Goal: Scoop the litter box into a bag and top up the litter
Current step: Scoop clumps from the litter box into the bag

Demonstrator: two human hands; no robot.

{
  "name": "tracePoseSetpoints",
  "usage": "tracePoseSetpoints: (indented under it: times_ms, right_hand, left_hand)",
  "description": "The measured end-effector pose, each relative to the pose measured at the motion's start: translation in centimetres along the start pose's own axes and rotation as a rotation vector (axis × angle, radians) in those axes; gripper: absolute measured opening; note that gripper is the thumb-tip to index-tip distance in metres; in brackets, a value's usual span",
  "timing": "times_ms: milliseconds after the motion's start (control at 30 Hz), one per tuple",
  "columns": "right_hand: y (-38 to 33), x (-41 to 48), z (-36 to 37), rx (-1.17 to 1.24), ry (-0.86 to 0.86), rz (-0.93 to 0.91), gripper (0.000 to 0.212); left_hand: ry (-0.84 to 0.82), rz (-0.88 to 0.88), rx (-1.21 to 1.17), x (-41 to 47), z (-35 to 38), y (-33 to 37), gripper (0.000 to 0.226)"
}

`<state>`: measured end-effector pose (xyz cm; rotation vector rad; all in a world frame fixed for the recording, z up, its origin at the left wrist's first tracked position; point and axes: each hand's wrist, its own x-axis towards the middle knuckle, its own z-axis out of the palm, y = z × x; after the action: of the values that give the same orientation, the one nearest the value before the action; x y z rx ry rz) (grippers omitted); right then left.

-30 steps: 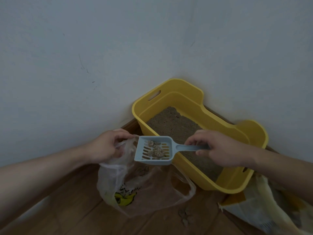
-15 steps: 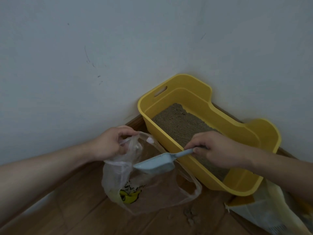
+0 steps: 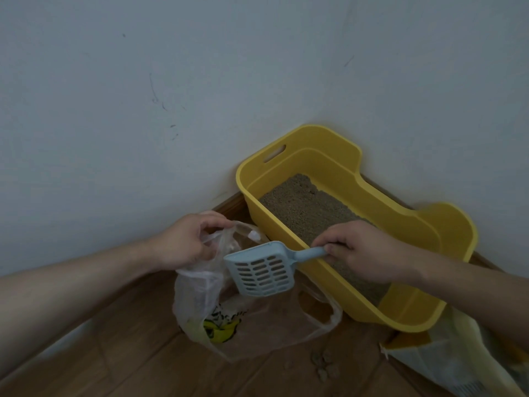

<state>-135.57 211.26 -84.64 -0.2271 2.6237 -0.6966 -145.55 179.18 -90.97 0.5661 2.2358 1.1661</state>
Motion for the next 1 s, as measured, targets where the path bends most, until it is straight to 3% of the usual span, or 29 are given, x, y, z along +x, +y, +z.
tracePoseSetpoints:
  times_ms: [600,1000]
  right_hand:
    - [0.3,-0.7,-0.5,0.124,0.05,0.039,0.024]
    - [2.1,-4.3,-3.3,0.164,0.264,0.163,0.031]
  left_hand:
    - [-0.011,-0.003,0.046,0.1,-0.1,0.1,0.059]
    - [-0.009,-0.008,0.104,-0.1,-0.1,1.3,0.052]
